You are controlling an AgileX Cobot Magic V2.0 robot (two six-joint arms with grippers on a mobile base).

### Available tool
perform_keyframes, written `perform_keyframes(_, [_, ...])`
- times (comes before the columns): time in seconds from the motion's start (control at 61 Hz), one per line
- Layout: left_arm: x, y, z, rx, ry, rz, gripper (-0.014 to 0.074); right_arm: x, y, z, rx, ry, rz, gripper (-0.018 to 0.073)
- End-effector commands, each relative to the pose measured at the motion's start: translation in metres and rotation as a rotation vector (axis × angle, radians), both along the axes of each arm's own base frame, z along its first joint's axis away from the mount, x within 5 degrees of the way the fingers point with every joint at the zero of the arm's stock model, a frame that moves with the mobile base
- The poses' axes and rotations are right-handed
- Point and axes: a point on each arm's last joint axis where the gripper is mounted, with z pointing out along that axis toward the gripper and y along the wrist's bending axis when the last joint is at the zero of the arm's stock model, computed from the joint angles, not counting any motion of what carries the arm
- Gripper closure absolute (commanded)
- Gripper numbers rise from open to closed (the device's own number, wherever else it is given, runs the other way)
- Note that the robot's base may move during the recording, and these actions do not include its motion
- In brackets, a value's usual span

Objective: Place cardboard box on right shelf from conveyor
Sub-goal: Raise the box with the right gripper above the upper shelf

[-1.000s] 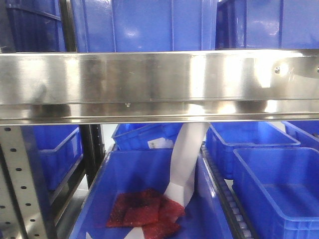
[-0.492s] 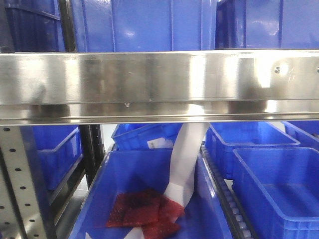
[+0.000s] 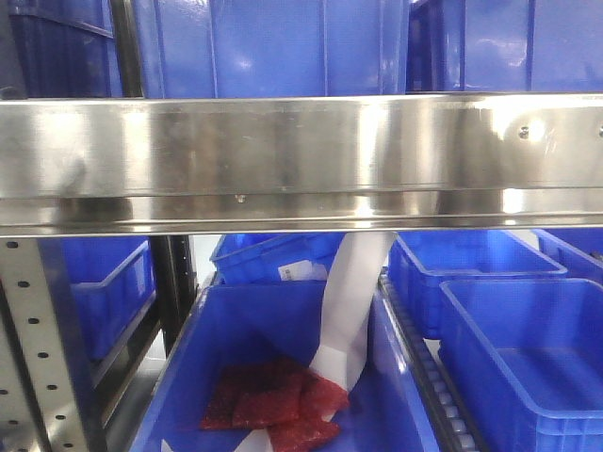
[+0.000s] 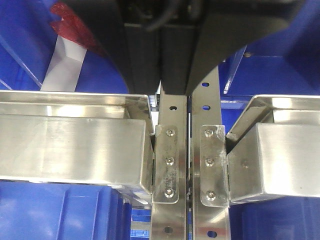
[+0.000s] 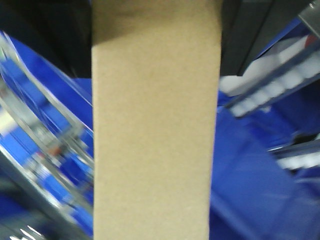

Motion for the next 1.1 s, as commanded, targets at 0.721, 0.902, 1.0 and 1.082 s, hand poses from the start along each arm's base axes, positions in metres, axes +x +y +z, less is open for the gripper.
perform_keyframes(0.721, [0.000,0.001,0.006,-0.012,-0.084,0.006,0.0713,0.129,0.128,-0.051,-0.452,-0.162,0.317,0.0507])
perform_keyframes(0.902, [0.000,0.001,0.006,-0.012,-0.084,0.006,0.0713,0.141,0.135,-0.067,-0.530,-0.172,0.339,0.0507])
perform_keyframes(1.0, [0.000,0.001,0.006,-0.012,-0.084,0.006,0.0713,0.146,0.139,-0.071,-0.537,-0.204,0.347,0.0507])
perform_keyframes(1.082, [0.000,0.001,0.006,-0.012,-0.084,0.006,0.0712,0.149,0.142,-0.074,-0.532,-0.213,0.352,0.0507])
